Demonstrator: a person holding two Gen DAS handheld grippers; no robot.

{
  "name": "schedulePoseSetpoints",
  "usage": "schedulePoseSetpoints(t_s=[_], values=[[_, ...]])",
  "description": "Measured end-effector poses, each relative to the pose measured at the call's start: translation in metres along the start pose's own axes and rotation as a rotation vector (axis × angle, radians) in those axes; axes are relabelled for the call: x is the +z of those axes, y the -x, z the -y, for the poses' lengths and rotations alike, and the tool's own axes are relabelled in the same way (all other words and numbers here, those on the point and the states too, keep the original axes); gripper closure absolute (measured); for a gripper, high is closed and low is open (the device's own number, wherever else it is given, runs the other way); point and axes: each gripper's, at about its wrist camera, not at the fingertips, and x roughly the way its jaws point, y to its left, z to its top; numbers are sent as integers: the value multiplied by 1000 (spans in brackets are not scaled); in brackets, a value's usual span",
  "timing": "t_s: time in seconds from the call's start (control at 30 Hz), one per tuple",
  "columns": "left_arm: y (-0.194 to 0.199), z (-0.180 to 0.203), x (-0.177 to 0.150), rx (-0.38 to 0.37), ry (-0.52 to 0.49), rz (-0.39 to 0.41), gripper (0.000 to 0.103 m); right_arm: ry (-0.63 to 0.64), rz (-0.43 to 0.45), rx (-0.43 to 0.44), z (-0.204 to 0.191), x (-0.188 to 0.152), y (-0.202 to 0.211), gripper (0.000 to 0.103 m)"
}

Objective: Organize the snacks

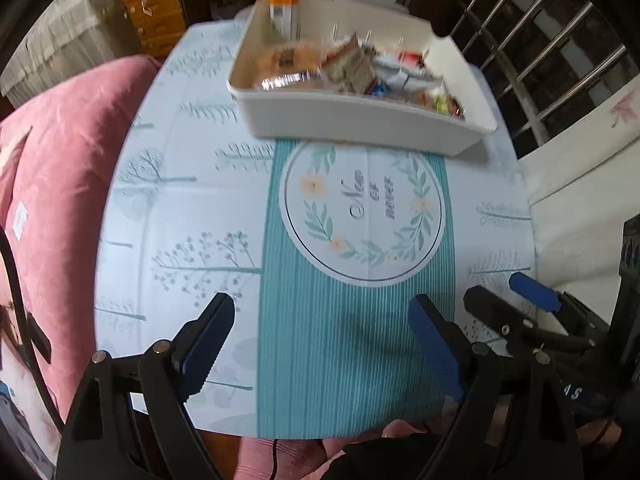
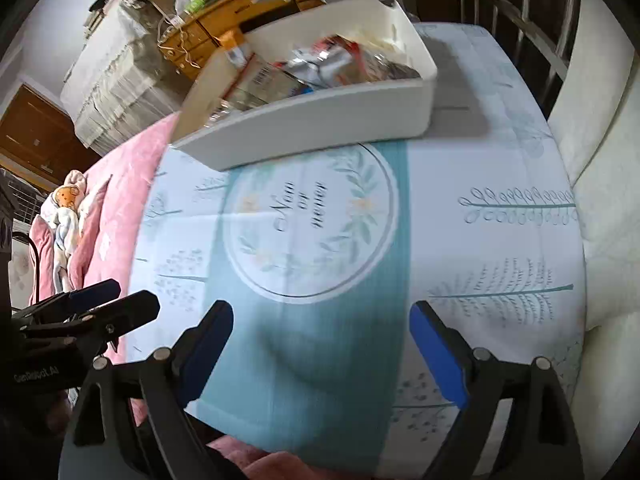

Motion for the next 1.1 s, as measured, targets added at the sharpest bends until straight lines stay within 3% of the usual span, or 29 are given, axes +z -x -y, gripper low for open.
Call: schedulePoseSetpoints(t_s=[0.17,0.37,0.5,0.63,0.9,1.1], values=[[39,-9,5,-14,-37,72,15,-29,69,-23,-21,-3,28,9],[95,-22,-1,-54,-63,181,14,-118,162,-122,-41,-13,77,8],[129,-23,-11,-66,-135,218,14,-188,202,-138,-50,-27,112,8],[155,-11,-28,-68,-193,255,14,-143,220,-145,-65,-41,139,8],[174,27,-54,-14,-215,327,14,-88,263,-196,-66,-81,181,7],[171,40,-70,18,-190,335,3,-111,304,-226,-49,-93,197,7]])
